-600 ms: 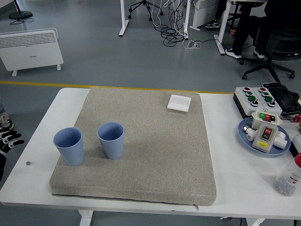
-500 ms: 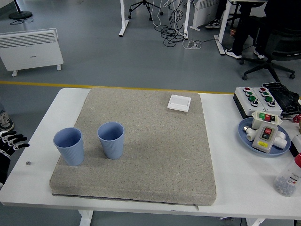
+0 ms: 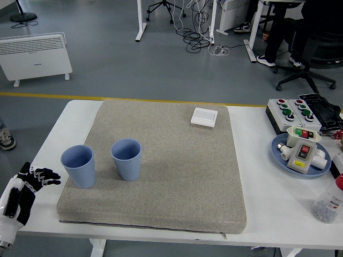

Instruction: Push cup pick cup insert cup

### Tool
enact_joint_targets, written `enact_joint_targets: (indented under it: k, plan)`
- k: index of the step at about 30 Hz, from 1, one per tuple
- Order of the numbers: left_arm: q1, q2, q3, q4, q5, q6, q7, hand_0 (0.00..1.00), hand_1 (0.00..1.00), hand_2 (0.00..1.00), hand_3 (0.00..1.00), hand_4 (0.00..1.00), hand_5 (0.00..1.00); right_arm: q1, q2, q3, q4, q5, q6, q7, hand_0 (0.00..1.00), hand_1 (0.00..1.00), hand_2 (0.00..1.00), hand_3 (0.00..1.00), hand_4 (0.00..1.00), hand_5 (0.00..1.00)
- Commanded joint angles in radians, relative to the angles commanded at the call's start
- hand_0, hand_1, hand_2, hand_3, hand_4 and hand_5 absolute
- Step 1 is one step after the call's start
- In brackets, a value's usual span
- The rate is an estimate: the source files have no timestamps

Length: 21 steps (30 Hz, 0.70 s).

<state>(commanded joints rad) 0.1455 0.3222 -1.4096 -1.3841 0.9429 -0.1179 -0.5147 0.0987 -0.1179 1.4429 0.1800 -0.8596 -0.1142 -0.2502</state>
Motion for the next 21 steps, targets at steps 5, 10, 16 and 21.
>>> enact_joint_targets:
  k: [5, 10, 16, 21]
  plan:
    - [-0.007, -0.007, 0.046, 0.01, 0.022, 0.003, -0.012, 0.473, 0.516, 0.489, 0.462, 0.639, 0.998, -0.001, -0.001, 0.001, 0.0, -0.002, 0.001, 0.0, 0.75, 0.61, 0.585, 0.583, 0.106, 0.58]
    - [-0.03, -0.018, 0.075, 0.031, 0.065, 0.004, 0.004, 0.49, 0.531, 0.499, 0.468, 0.634, 0.998, -0.003, 0.0, -0.001, 0.0, 0.001, 0.0, 0.0, 0.75, 0.611, 0.585, 0.583, 0.106, 0.58]
    - [-0.065, -0.028, 0.099, 0.075, 0.102, -0.001, 0.034, 0.521, 0.542, 0.503, 0.47, 0.633, 0.998, -0.008, 0.0, -0.001, 0.0, -0.001, 0.0, -0.002, 0.75, 0.61, 0.584, 0.583, 0.106, 0.581]
    - [-0.092, -0.031, 0.124, 0.11, 0.117, -0.002, 0.051, 0.567, 0.555, 0.51, 0.47, 0.633, 0.998, -0.011, 0.0, -0.003, 0.0, 0.0, 0.0, -0.003, 0.75, 0.61, 0.584, 0.583, 0.106, 0.582]
